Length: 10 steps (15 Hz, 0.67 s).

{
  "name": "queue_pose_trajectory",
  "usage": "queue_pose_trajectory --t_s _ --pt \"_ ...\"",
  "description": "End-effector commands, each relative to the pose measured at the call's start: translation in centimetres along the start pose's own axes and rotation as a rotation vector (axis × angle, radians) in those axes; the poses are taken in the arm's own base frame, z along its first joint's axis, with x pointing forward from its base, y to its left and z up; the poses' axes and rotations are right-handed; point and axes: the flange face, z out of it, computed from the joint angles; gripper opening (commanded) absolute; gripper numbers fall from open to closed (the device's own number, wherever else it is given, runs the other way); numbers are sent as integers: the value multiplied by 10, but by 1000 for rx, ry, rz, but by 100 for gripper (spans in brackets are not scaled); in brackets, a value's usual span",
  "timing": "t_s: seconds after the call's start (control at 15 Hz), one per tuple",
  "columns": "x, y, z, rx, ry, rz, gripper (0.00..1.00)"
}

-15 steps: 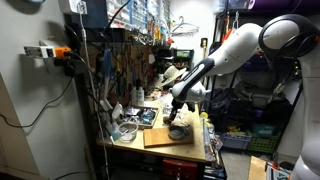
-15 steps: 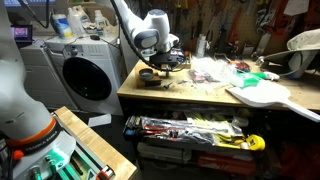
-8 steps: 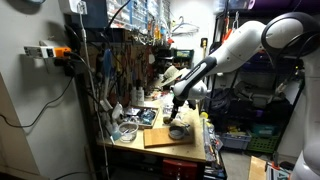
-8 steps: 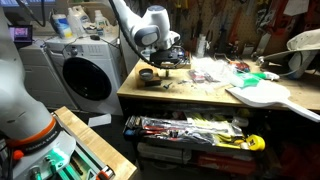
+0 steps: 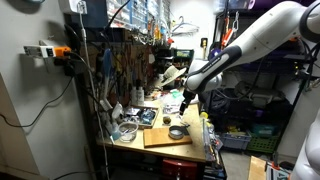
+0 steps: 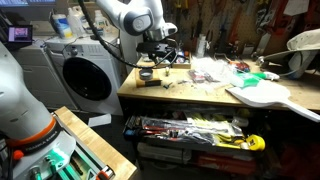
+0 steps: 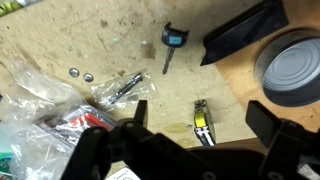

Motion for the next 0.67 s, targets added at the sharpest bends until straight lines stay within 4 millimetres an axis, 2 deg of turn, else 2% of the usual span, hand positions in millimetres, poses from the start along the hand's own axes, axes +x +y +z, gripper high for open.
queue_pose_trajectory --t_s 0.0,0.13,0.27,0.33,0.4,0.47,0.6 --pt "-33 -12 -52 -2 -34 100 100" --pt "-40 -13 -78 -6 -27 119 100" --pt "-47 -17 -95 -2 -41 106 100" --pt "-51 -19 -97 8 -74 59 100" --pt "-51 -21 -89 60 -109 -26 100" --pt "-37 -14 -94 20 -65 58 100" --pt "-42 -18 -95 43 -90 8 100"
